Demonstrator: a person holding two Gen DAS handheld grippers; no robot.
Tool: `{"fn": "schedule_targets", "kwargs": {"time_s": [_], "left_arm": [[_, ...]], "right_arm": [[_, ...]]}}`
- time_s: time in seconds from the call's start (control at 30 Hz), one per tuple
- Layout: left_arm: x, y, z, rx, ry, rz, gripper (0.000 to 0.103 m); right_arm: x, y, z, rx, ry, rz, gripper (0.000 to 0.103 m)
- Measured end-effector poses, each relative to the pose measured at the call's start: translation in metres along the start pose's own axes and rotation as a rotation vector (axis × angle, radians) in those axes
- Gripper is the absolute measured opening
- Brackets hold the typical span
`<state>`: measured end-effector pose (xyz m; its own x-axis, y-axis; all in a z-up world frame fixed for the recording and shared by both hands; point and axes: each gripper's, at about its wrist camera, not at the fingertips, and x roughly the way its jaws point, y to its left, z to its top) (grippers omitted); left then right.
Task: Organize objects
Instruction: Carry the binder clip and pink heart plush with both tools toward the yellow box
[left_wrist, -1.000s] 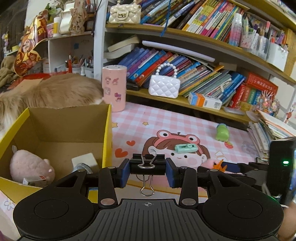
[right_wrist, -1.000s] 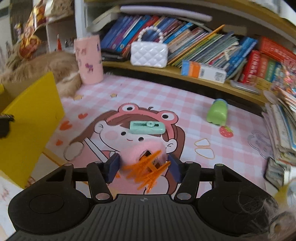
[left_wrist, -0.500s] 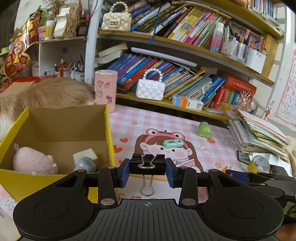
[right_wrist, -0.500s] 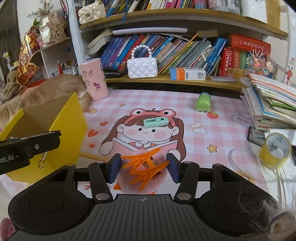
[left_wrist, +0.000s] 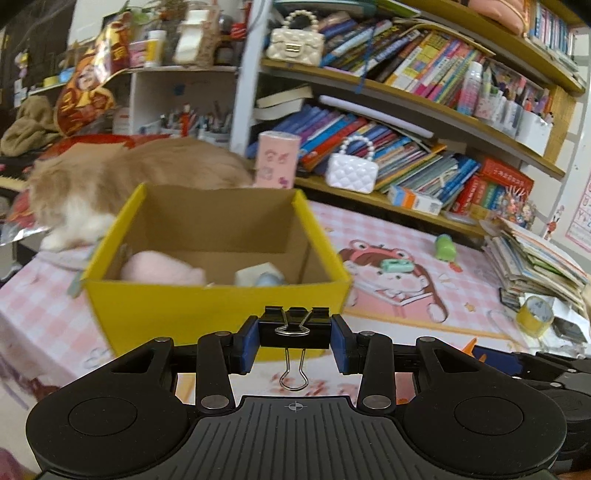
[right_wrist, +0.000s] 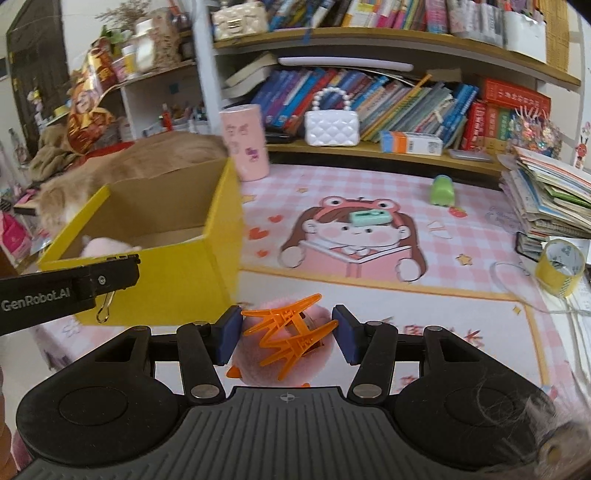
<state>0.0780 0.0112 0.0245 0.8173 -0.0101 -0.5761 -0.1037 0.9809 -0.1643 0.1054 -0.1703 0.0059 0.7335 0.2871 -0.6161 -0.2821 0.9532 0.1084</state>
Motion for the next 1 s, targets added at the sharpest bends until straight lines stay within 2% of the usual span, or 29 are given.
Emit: {"fn": "schedule_targets", "kwargs": {"time_s": [0.27,1.0], "left_arm": [[-0.023,0.032,-0.017,-0.006,0.014,0.03,0.038],[-0.069,0.095,-0.034,-0.048,-0.023,0.08,0.038]], "right_arm": [[-0.013,0.045,-0.015,-0.048,0.007,0.045,0.05],[-0.031,0.113,-0.035,-0.067,-0.007,0.085,0.05]]}}
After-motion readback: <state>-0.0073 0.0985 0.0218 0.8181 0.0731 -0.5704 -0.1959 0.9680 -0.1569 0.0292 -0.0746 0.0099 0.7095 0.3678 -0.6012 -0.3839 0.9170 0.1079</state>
